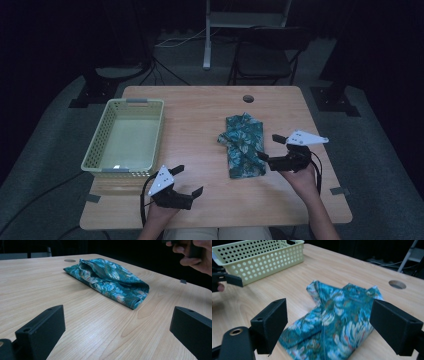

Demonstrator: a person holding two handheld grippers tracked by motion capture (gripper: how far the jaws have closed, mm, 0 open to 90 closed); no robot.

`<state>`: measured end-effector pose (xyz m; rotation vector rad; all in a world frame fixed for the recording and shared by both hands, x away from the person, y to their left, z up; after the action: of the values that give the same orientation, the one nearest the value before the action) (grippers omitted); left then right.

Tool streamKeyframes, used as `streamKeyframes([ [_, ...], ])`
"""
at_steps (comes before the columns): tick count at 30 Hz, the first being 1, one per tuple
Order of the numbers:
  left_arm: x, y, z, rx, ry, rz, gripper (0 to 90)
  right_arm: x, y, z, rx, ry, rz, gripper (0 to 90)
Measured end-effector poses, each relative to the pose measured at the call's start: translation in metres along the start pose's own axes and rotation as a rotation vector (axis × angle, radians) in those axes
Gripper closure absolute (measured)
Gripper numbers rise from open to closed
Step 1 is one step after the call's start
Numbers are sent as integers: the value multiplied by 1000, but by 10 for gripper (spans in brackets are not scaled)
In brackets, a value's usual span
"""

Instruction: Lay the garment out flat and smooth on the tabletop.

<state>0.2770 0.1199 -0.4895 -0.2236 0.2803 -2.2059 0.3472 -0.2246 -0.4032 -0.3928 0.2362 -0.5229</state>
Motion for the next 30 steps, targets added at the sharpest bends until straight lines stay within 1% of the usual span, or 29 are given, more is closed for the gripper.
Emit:
streamKeyframes([
  [1, 0, 0, 0, 0, -1, -1, 5, 1, 4, 6, 4, -4, 5, 147],
  [2, 0, 0, 0, 0, -1, 0, 5, 1, 4, 6, 4, -4, 5, 147],
  [3, 0, 0, 0, 1, 3, 1, 5, 3, 9, 12, 9, -9, 6, 147],
  [6, 0, 0, 0, 1, 1, 1, 5, 3, 17, 21, 18, -16, 19, 148],
  [9, 0, 0, 0, 0, -3, 2, 5, 2, 25, 28, 17, -33, 28, 170],
  [11, -1, 0, 0, 0, -2, 3, 5, 2, 34, 32, 6, -41, 36, 170],
  [15, 0, 0, 0, 2, -1, 4, 5, 4, 55, 37, -27, -35, 54, 170],
  [20, 0, 0, 0, 2, -1, 3, 5, 10, 82, 36, -88, -22, 70, 170],
  [24, 0, 0, 0, 0, -1, 6, 5, 15, 101, 29, -133, -1, 77, 171],
  [28, 0, 0, 0, 0, -1, 6, 5, 20, 117, 18, -184, 8, 68, 171],
  [30, 0, 0, 0, -1, -2, 8, 5, 23, 122, 16, -199, 13, 58, 171],
])
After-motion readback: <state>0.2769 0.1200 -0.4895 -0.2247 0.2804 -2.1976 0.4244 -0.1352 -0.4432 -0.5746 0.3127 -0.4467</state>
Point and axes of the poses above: each handheld gripper's, and its own axes: y roughly forward along the jaws, z roughly out of its top, x roughly to its right, the point moved 3 cm from there along y, roughly forward along the jaws, and after that the axes turned 13 degrees about z, right-handed, at the moved point
